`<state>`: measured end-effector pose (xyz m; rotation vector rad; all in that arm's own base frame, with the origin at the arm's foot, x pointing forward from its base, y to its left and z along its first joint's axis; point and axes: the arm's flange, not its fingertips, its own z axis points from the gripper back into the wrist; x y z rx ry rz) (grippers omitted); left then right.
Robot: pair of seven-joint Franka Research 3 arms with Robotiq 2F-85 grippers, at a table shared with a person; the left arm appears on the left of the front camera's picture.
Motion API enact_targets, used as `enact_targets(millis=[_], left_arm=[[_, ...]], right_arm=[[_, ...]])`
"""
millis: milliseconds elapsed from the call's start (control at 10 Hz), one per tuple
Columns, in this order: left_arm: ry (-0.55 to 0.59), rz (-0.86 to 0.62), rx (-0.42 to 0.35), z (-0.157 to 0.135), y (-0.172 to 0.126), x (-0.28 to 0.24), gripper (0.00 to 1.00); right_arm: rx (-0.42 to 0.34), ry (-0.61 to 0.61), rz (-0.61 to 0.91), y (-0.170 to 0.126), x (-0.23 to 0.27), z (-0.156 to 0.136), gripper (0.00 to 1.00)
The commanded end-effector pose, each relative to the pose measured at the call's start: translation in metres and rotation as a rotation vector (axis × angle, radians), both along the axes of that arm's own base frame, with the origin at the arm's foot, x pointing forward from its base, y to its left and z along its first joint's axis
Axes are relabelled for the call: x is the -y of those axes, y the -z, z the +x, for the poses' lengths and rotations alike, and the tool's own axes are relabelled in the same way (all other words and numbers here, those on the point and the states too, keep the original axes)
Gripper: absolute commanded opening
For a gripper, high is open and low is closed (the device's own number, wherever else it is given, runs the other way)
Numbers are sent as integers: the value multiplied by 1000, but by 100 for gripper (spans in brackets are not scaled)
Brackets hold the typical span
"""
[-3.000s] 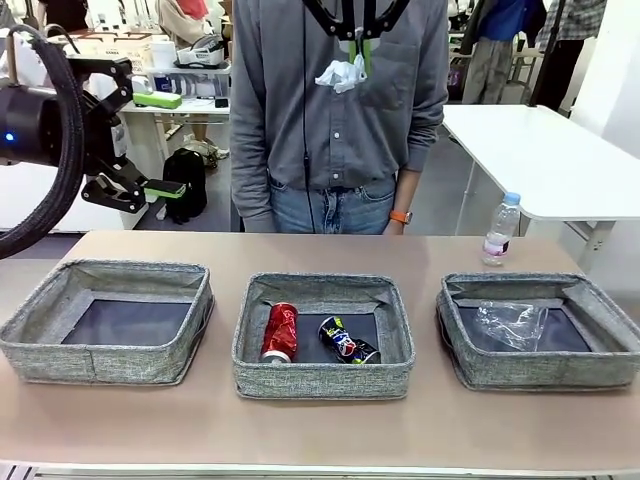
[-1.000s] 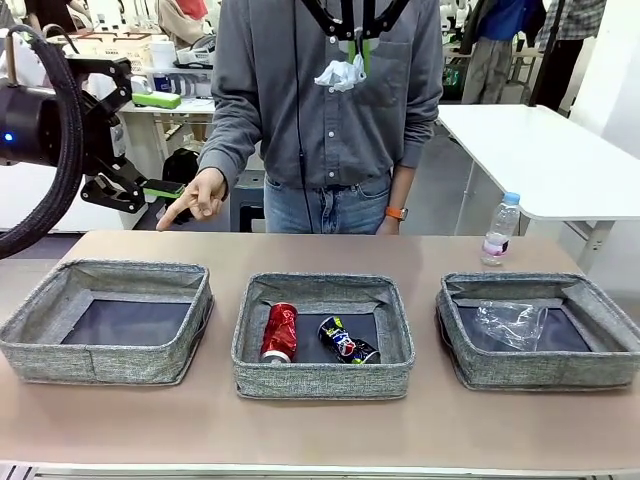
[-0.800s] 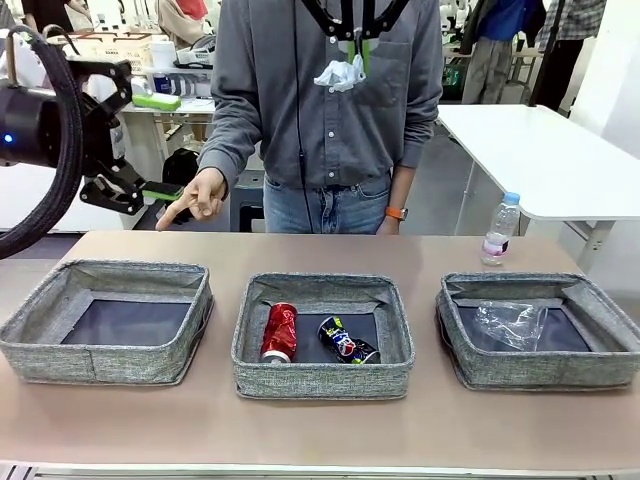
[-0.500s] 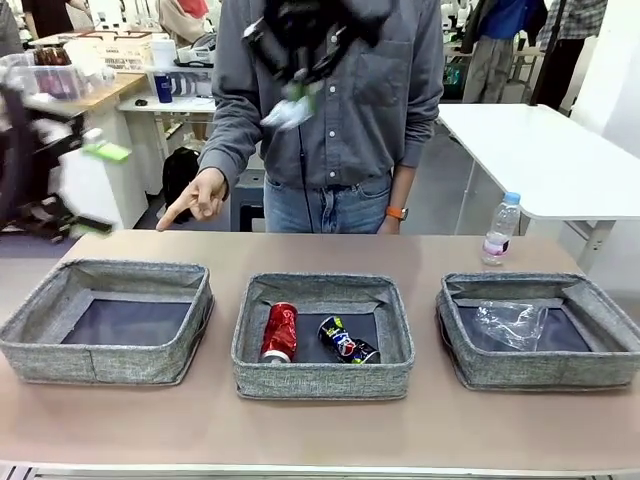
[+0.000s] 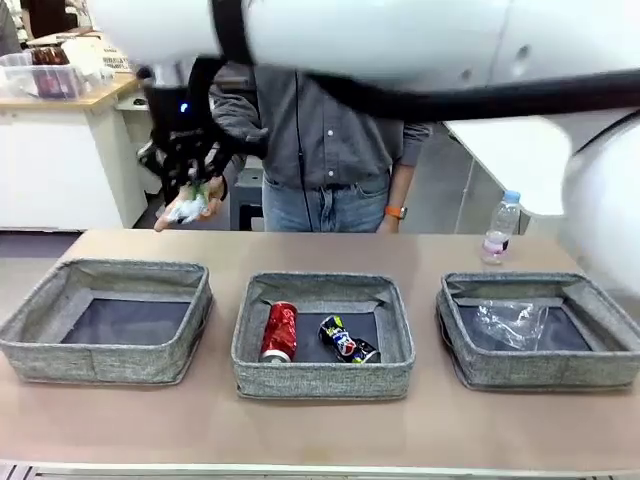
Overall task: Sort the waste into the appropriate baskets.
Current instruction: Place the picked waste into the Fabric basket indicated by the person.
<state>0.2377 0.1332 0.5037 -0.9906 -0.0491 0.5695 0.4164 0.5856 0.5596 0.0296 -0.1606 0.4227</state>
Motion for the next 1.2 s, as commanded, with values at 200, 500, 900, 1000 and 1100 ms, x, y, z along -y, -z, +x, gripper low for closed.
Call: enact_targets(millis=[200,500,900,1000,1100], left_arm=[[-51,-20,-11,-11,2,-15,100],[-51,-20,-11,-11,2,-15,100],[-51,-20,-11,-11,2,-15,100],[-51,-20,-11,-11,2,-15,100],[-51,-20,-11,-11,2,-15,100]], right_arm=[[15,-358,180,52,-68,23,7],[65,-258,137,59,-57,10,7],[17,-356,248,103,-58,3,7],[43,-351,249,102,-57,3,7],[55,-337,256,102,-53,4,7]])
